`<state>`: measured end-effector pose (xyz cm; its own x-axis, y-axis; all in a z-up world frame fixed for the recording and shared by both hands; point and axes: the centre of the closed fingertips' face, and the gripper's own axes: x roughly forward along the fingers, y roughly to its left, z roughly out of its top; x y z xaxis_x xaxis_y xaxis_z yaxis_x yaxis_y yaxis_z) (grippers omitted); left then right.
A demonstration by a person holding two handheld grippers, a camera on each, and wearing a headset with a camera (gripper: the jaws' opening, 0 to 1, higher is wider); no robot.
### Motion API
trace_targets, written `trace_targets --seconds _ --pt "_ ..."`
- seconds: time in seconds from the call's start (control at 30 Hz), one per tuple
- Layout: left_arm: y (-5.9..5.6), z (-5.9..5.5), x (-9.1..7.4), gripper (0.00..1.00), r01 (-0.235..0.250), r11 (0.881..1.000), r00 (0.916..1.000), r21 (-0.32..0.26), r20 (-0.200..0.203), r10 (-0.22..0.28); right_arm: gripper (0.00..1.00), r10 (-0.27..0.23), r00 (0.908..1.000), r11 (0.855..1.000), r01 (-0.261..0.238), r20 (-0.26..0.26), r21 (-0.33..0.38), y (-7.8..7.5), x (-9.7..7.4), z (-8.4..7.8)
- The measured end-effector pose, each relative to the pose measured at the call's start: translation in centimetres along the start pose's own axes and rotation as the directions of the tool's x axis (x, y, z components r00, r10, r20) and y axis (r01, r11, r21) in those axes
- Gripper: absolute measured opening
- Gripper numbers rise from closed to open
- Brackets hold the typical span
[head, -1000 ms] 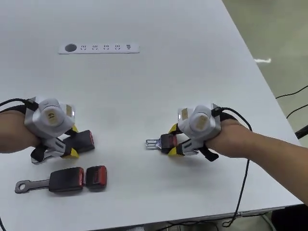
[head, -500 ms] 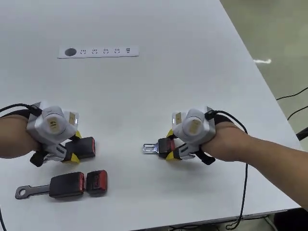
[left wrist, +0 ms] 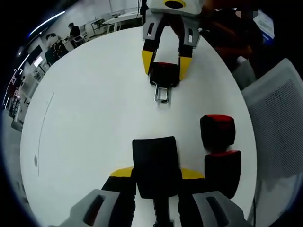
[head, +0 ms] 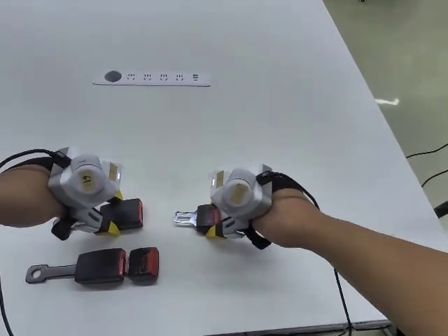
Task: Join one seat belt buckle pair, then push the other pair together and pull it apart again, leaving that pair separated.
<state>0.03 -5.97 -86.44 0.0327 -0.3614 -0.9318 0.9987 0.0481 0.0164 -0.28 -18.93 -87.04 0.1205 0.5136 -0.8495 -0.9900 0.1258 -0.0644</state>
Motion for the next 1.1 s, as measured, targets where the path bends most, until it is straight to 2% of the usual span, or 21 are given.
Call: trace_targets --seconds 0.23,0.5,0.87,0.97,1.1 --pt "0.0 0.0 0.1 0.34 -0.003 1.0 1.0 -0.001 -0.009 0.002 0.33 -0.01 0.9999 1.0 0.01 0.006 -0.018 -0.6 1.3 2.1" --pt "0.0 0.0 0.1 0.34 -0.002 1.0 0.9998 -0.001 -0.017 0.002 0.33 -0.001 0.9999 1.0 0.001 0.015 -0.017 -0.9 2.2 3.4" --pt "0.0 0.0 0.2 0.34 0.006 1.0 0.9997 0.015 -0.023 -0.005 0.33 0.01 0.9999 0.996 -0.008 0.013 -0.092 -0.4 3.0 5.1" --pt "0.0 -0.1 0.1 0.33 0.002 1.0 0.9998 0.004 -0.019 -0.002 0.32 0.028 0.9995 0.997 -0.026 0.017 -0.075 -0.5 3.3 5.3" --pt "0.0 -0.1 0.1 0.33 0.003 1.0 0.9999 0.013 0.012 -0.003 0.31 0.049 0.9976 0.998 -0.047 0.048 -0.048 -0.6 3.2 5.1"
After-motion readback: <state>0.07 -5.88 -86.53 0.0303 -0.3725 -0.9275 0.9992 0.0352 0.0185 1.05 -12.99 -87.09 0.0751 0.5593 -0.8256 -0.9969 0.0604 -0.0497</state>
